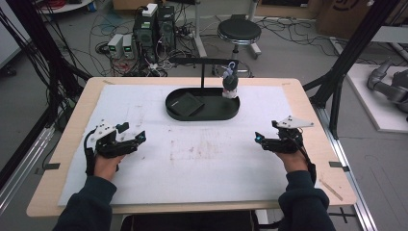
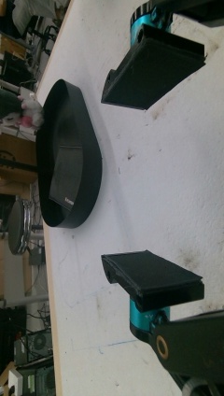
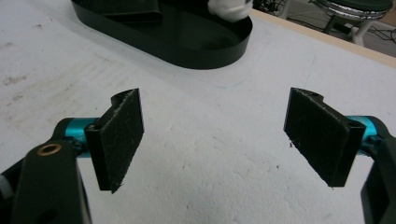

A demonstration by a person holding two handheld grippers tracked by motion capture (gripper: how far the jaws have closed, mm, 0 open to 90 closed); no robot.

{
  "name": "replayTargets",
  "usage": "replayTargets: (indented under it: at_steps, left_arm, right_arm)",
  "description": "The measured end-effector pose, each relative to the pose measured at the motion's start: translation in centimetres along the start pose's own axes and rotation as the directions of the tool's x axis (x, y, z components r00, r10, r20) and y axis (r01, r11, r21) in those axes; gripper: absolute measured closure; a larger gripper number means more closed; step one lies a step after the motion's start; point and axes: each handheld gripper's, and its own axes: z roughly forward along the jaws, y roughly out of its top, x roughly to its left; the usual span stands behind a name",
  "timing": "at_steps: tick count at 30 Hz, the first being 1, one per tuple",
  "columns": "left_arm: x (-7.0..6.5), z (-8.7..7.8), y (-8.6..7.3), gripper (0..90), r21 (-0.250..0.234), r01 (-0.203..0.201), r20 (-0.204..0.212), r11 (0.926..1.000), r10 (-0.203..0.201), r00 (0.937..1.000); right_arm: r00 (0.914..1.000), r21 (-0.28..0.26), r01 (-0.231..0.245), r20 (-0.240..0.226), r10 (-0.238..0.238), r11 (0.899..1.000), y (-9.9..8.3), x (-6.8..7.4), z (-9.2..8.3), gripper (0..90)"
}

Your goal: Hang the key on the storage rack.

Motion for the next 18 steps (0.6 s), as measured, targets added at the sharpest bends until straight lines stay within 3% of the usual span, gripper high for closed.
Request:
replayTargets:
  at_steps: [9, 18]
  left_arm:
    - [-0.2, -0.1, -0.1, 19.4, 0.005, -0.016, 0.008, 0.9999, 0.016, 0.9998]
    - [-0.3, 0.1, -0.1, 19.4, 0.004, -0.024, 0.012, 0.9997, 0.023, 0.9997]
  right_arm:
    - [0.9997, 0.049, 0.018, 0.018, -0.019, 0.999, -1.1, 0.0, 0.6, 20.3]
    - [0.9993, 0.06, 0.034, 0.014, -0.035, 0.998, -1.7, 0.2, 0.9, 20.4]
